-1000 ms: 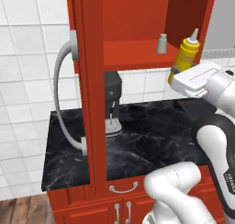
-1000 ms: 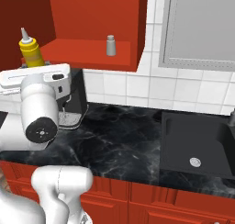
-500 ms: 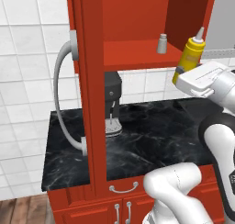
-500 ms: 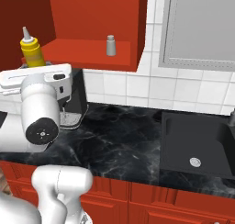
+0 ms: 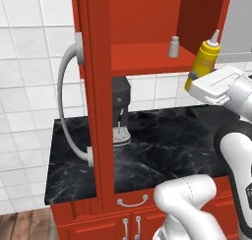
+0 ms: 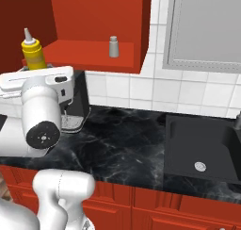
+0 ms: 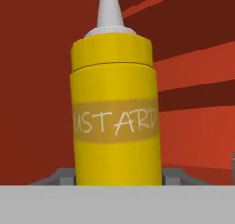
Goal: Move the mustard and shaker from the cabinet to the dining counter.
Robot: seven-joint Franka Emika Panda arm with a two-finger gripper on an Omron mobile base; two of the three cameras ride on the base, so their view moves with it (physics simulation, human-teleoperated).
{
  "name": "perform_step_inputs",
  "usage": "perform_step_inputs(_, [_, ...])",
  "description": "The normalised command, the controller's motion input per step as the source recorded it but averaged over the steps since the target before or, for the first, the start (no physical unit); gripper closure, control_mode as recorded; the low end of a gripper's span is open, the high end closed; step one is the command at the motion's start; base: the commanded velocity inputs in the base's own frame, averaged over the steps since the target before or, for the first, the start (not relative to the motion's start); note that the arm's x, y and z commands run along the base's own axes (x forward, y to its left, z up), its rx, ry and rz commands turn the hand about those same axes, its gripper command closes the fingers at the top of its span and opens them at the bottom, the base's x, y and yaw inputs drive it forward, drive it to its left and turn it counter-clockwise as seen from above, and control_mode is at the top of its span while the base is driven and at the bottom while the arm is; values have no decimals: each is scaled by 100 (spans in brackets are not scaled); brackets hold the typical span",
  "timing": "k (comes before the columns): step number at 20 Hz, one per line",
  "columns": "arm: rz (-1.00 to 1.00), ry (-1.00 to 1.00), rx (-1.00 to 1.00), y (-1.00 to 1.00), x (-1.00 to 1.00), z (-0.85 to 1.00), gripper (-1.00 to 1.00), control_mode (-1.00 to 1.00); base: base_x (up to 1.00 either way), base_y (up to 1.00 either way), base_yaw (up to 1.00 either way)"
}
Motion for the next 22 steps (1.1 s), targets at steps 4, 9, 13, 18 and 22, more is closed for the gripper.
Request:
perform_step_inputs(4, [0, 0, 0, 0, 0, 0, 100, 100, -18, 2, 0])
perform_step_inputs(9, [0, 0, 0, 0, 0, 0, 100, 100, -90, -6, 0])
perform_step_inputs(13, [0, 0, 0, 0, 0, 0, 100, 100, -100, -11, 3])
perform_step_inputs(18, [0, 0, 0, 0, 0, 0, 100, 100, -96, 5, 28])
perform_step_inputs(22, [0, 0, 0, 0, 0, 0, 100, 100, -55, 1, 68])
